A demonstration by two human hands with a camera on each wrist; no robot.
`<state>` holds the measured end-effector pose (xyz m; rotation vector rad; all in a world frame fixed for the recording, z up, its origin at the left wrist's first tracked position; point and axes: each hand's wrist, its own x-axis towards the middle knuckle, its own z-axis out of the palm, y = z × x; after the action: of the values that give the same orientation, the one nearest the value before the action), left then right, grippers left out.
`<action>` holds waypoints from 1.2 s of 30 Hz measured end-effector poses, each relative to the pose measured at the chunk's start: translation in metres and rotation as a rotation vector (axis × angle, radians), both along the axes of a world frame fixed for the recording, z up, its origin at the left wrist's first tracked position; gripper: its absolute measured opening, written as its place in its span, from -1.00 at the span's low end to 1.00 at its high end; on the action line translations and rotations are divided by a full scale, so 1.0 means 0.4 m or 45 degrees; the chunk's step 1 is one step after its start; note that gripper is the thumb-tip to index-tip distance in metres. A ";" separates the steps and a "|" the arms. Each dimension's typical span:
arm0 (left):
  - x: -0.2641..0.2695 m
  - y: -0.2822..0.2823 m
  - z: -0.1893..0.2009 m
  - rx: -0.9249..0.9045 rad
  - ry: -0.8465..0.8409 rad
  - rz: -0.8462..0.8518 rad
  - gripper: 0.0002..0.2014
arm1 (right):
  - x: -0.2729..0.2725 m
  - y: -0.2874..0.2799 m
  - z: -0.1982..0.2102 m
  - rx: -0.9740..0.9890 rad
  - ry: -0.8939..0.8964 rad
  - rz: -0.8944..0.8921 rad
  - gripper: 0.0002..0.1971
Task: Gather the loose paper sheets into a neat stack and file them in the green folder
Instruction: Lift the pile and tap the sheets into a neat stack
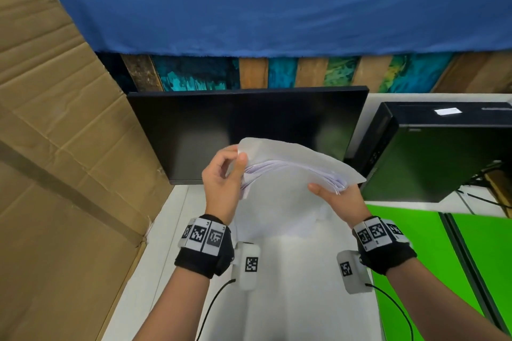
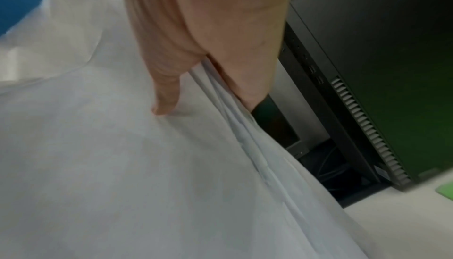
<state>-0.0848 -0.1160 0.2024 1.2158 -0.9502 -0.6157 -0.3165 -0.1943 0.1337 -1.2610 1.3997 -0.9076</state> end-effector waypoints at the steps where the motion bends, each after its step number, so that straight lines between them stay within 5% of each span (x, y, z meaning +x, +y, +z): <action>1: 0.003 0.001 0.015 -0.025 0.001 0.002 -0.85 | 0.001 -0.006 -0.008 -0.013 0.011 -0.037 -0.16; 6: 0.033 -0.006 0.118 -0.215 -0.086 0.094 -0.85 | 0.021 -0.008 0.039 -0.199 0.180 0.023 -0.71; 13: 0.191 -0.017 0.256 -0.638 -0.197 0.748 -0.81 | 0.017 -0.031 0.057 -0.252 0.211 -0.094 -0.88; 19: 0.283 0.014 0.226 -0.520 -0.243 0.960 -0.82 | -0.017 -0.041 0.095 -0.405 0.097 -0.262 -0.83; 27: 0.203 0.027 0.133 0.119 -0.036 0.224 -0.93 | -0.034 -0.045 0.167 -0.482 0.013 -0.217 -0.91; 32: 0.091 -0.026 0.070 0.266 0.024 0.106 -0.58 | 0.016 -0.020 0.185 -0.465 -0.232 -0.063 -0.88; 36: 0.052 -0.046 0.067 0.235 0.171 0.058 -0.86 | 0.034 -0.002 0.195 -0.381 -0.394 0.082 -0.77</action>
<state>-0.0639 -0.1343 0.2290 1.3383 -0.7640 -0.7523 -0.3031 -0.1951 0.2116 -1.3098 1.0006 -1.2422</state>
